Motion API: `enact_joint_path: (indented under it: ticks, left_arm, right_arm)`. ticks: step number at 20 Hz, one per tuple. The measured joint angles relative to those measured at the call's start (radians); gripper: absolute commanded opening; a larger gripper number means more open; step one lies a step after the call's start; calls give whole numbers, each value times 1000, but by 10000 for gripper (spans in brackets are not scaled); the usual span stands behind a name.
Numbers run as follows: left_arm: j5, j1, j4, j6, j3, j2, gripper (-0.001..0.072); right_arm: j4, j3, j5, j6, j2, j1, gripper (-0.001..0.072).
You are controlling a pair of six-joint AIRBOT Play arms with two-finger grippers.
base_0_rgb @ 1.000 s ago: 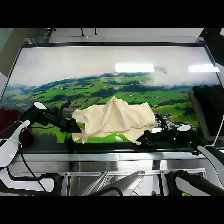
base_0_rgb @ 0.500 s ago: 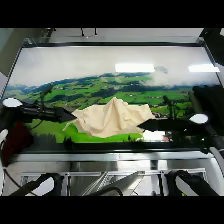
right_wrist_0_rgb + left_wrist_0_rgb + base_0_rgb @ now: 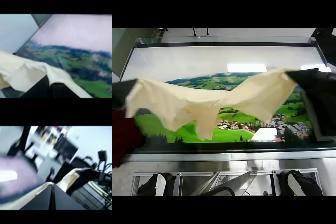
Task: Fold the shirts.
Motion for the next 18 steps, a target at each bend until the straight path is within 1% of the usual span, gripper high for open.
enact_joint_path:
  ticks: [2,4,6,7,10,12,14,15,18]
  left_arm:
    - [21,31,-118,15,118,27,11]
    - [46,47,-185,16,290,11,11]
    - [69,55,-202,-11,500,-37,12]
    - [84,58,-180,-35,610,-68,12]
    - [111,62,24,-146,929,-179,12]
    - [111,60,142,-203,1036,-251,12]
    - [106,26,220,-231,1022,-313,12]
    - [101,-18,259,-235,977,-345,12]
    - [134,-220,435,-207,798,-461,12]
  right_arm:
    - [10,137,-9,-15,6,-10,18]
    - [14,253,-18,-37,8,-14,17]
    - [13,336,-31,-67,10,-17,17]
    - [13,361,-35,-81,10,-18,18]
    - [2,387,-29,-106,-21,-39,17]
    - [19,347,-5,-122,-71,-69,17]
    - [56,266,8,-151,-135,-80,17]
    - [73,222,9,-169,-169,-75,17]
    - [92,94,-23,-237,-298,-11,17]
